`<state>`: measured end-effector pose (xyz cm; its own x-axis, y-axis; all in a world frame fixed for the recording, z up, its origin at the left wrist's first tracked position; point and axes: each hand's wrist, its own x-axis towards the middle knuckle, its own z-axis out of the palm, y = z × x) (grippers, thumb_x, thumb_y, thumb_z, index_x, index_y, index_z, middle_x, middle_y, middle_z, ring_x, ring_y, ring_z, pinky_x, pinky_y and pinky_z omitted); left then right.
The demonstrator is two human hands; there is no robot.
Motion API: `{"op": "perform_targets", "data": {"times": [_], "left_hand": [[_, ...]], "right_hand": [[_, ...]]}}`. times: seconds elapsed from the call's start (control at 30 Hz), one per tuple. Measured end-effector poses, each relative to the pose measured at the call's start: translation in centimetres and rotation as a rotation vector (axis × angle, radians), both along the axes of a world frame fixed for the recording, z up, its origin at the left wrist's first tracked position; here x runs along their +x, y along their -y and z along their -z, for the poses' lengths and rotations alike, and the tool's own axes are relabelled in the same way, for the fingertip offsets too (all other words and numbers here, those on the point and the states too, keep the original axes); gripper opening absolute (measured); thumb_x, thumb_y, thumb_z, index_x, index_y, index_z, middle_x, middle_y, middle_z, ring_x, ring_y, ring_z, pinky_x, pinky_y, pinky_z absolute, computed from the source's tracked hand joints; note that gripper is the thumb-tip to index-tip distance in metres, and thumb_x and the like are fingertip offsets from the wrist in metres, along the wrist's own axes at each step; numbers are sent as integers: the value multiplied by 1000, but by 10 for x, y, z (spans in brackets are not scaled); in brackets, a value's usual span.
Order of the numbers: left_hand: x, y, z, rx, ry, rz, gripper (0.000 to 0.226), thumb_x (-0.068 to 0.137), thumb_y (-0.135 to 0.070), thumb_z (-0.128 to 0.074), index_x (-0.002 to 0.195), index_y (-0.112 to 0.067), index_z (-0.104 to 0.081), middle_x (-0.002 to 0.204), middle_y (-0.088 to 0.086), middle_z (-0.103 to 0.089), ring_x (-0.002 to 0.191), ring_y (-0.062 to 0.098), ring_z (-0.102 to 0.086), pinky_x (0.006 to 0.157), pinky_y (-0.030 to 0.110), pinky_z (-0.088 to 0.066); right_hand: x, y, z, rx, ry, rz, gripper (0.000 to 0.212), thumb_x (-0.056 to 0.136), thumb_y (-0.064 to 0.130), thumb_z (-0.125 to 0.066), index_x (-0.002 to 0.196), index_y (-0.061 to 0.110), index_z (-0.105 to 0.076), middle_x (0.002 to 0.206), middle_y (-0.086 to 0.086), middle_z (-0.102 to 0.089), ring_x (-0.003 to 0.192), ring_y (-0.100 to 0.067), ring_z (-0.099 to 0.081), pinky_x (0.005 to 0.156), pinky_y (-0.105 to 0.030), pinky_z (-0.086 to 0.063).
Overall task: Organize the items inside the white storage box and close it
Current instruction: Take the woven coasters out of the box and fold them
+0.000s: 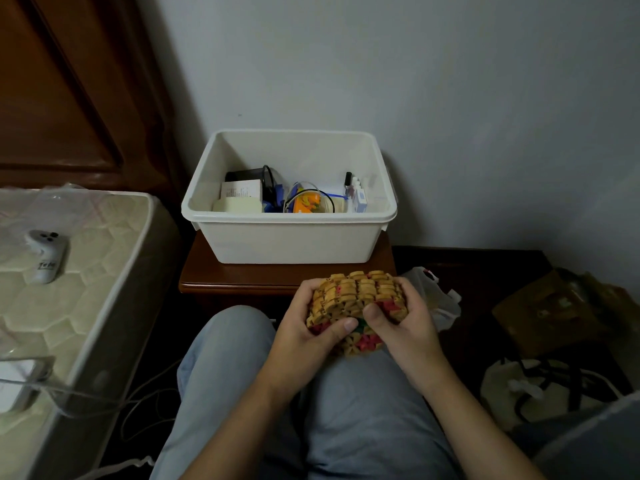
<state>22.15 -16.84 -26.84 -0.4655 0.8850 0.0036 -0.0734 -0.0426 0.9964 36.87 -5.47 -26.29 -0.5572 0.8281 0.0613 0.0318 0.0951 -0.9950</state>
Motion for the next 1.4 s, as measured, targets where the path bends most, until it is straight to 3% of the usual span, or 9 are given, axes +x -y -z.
{"op": "perform_targets", "data": {"times": [0.23,0.5,0.73,0.9,1.0,1.1,1.17,1.27,1.4], "left_hand": [[-13,-14,-15,64,76,5,52,88,-1,-80,134,-9,-57,125,9,-72,120,26,-69,93,34,-60],[-80,-89,-113,156,15,6,50,89,-13,-80,134,-15,-59,125,8,-74,119,24,-71,98,42,-60],[-143,-181,-136,8,58,99,55,92,-22,-79,141,-14,-54,128,9,-72,116,25,-73,97,49,-60],[-186,-223,-91,-188,-139,139,41,101,-29,-67,140,-21,-58,130,-4,-64,115,3,-64,88,13,-51],[-199,-243,-56,-346,-513,308,36,96,-12,-63,129,-24,-66,125,-12,-61,126,13,-54,92,16,-45],[-197,-261,-29,-550,-1271,644,50,91,-31,-65,141,-32,-59,146,-5,-52,142,21,-38,120,43,-31],[-194,-269,-16,-587,-1564,796,57,93,-50,-62,146,-31,-55,152,-4,-50,147,23,-34,127,53,-14],[-193,-275,-6,-580,-1780,934,68,91,-70,-57,148,-33,-52,150,-4,-53,144,26,-41,126,58,-14],[-188,-273,-9,-661,-1912,1084,61,91,-68,-61,143,-36,-53,141,0,-59,133,27,-51,116,54,-33]], "right_hand": [[-5,-24,-13,107,117,-69,62,70,76,-79,118,40,-64,116,14,-75,110,-7,-72,96,-37,-59],[-53,-111,-121,398,147,-191,49,82,58,-80,125,46,-61,116,24,-74,106,3,-71,83,-13,-57],[-105,-192,-154,415,218,-79,47,86,41,-84,128,30,-69,113,10,-77,104,-10,-74,92,-45,-62],[-104,-243,-140,395,293,147,31,84,45,-84,110,30,-75,90,17,-79,82,-1,-76,68,-26,-63],[-101,-261,-128,257,219,151,22,83,40,-86,100,33,-74,84,25,-77,76,3,-75,53,-15,-56],[-104,-267,-117,175,222,155,27,78,45,-87,99,35,-75,94,17,-80,82,-6,-78,59,-24,-62],[-105,-268,-110,142,227,148,31,73,51,-88,98,37,-77,97,12,-81,84,-10,-79,62,-29,-64],[-105,-264,-105,114,247,115,33,67,55,-90,95,41,-80,97,7,-82,84,-16,-80,62,-40,-65],[-106,-257,-102,119,302,81,33,67,57,-89,94,42,-79,95,9,-81,82,-15,-80,61,-41,-66]]}}
